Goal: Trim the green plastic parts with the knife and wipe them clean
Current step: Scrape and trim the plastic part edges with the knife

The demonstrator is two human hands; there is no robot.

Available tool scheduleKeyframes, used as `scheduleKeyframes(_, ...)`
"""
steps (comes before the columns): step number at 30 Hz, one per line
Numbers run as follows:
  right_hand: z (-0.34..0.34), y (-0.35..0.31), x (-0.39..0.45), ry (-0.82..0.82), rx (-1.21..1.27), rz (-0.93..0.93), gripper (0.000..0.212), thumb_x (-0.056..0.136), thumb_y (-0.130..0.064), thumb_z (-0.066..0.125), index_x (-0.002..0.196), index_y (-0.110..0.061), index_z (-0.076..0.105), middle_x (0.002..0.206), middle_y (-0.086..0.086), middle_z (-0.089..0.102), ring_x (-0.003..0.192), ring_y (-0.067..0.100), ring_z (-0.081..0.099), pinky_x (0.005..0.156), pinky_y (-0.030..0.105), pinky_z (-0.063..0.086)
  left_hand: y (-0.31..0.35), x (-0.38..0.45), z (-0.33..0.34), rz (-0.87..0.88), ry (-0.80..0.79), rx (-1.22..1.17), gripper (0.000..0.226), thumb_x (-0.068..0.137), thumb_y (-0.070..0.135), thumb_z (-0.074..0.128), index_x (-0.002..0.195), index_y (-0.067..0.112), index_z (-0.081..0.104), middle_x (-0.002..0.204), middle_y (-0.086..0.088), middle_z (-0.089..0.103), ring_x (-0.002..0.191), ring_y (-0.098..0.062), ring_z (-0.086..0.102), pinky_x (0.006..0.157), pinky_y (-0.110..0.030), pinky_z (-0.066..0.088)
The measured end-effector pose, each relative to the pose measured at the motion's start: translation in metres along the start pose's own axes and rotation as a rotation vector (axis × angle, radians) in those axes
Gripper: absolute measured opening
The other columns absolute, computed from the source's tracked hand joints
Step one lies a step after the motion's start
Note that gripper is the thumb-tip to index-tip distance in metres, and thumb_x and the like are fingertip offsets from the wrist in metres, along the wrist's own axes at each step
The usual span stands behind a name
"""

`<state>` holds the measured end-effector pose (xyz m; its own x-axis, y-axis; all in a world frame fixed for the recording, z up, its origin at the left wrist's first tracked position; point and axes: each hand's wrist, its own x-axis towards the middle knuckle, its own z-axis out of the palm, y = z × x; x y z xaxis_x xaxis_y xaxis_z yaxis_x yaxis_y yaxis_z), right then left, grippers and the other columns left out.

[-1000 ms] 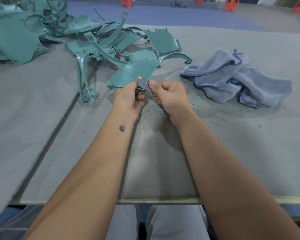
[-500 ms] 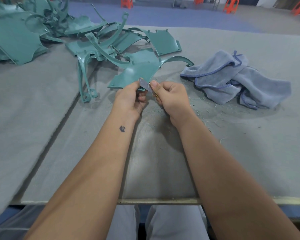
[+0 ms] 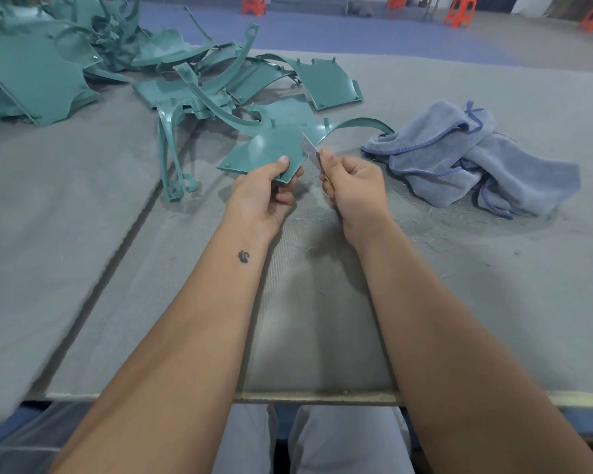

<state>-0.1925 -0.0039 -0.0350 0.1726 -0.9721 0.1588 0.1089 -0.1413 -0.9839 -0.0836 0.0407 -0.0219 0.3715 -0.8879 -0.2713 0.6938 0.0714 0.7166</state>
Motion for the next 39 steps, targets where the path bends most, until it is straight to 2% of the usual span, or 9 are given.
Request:
scheduleKeyframes(8, -0.0009, 0.0007, 0.0007, -0.013, 0.065, -0.007, 0.042, 0.096, -0.022, 0.058, 0.055, -0.017, 0.051, 0.043, -0.011, 0.042, 0.042, 0.004, 0.031, 0.043, 0.014, 0.028, 0.0035, -0.0035, -0.0009, -0.061, -0.015, -0.018, 0.012, 0.095, 0.005, 0.053, 0.084, 0.008, 0.056, 0.056, -0.008, 0.065, 0.041, -0.003, 0.053, 0.035, -0.01, 0.03)
scheduleKeyframes(13, -0.0017, 0.0004, 0.0001, -0.004, 0.095, -0.007, 0.042, 0.096, -0.023, 0.059, 0.055, -0.018, 0.05, 0.045, -0.01, 0.041, 0.042, 0.004, 0.031, 0.041, 0.013, 0.028, 0.0056, -0.0042, -0.0024, -0.078, -0.035, -0.014, 0.01, 0.095, 0.006, 0.053, 0.086, 0.008, 0.057, 0.058, -0.008, 0.066, 0.041, -0.003, 0.052, 0.037, -0.01, 0.029)
scheduleKeyframes(36, 0.0026, 0.0015, 0.0055, 0.111, 0.138, 0.026, 0.047, 0.095, -0.026, 0.06, 0.051, -0.019, 0.048, 0.051, -0.001, 0.038, 0.048, 0.011, 0.027, 0.046, 0.021, 0.023, 0.0058, -0.003, -0.0036, -0.103, -0.036, -0.07, 0.008, 0.094, 0.005, 0.052, 0.086, 0.006, 0.055, 0.06, -0.01, 0.066, 0.041, -0.004, 0.055, 0.037, -0.012, 0.029)
scheduleKeyframes(39, 0.0028, -0.0004, 0.0072, 0.193, 0.158, 0.065, 0.042, 0.095, -0.027, 0.06, 0.055, -0.019, 0.051, 0.049, -0.004, 0.039, 0.046, 0.01, 0.028, 0.046, 0.022, 0.023, 0.0067, -0.0032, -0.0048, -0.099, -0.041, -0.08, 0.01, 0.094, 0.005, 0.051, 0.085, 0.006, 0.055, 0.059, -0.009, 0.065, 0.041, -0.004, 0.054, 0.036, -0.012, 0.028)
